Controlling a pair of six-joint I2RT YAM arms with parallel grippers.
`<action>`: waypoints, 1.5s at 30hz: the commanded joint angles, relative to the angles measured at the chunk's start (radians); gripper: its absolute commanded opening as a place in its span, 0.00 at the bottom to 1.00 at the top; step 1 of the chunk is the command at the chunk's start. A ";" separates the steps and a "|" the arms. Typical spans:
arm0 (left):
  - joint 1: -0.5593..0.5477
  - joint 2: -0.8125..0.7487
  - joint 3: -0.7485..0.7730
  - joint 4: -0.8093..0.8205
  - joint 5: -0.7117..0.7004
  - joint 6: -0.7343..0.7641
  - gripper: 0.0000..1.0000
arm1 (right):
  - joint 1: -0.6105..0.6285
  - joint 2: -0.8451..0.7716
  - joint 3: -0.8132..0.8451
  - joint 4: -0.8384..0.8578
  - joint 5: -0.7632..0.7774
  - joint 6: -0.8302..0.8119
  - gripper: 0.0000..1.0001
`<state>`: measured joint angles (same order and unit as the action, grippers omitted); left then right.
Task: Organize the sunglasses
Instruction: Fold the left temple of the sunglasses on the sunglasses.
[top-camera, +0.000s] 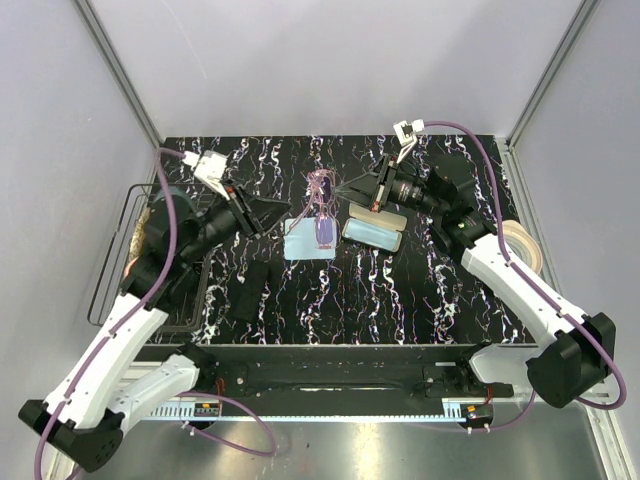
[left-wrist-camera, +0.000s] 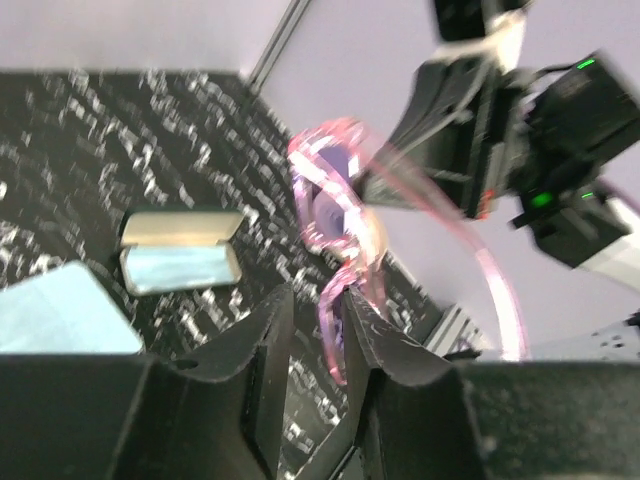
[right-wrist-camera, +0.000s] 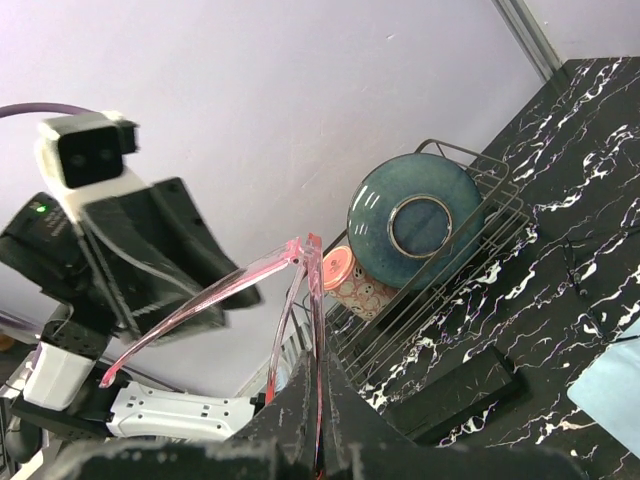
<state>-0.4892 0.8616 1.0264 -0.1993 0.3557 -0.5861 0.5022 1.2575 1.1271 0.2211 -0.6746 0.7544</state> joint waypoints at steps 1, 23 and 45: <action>0.003 -0.042 0.040 0.275 -0.014 -0.046 0.29 | 0.006 -0.007 0.010 0.073 -0.034 0.006 0.00; -0.057 0.200 -0.002 0.649 0.404 -0.239 0.34 | 0.007 0.016 0.039 0.049 -0.080 0.020 0.00; -0.083 0.123 0.032 0.298 0.209 0.011 0.75 | 0.002 0.025 0.060 -0.199 0.122 -0.041 0.00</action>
<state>-0.5713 1.0466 1.0016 0.1921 0.6857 -0.6659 0.5022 1.2945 1.1423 0.1215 -0.6628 0.7952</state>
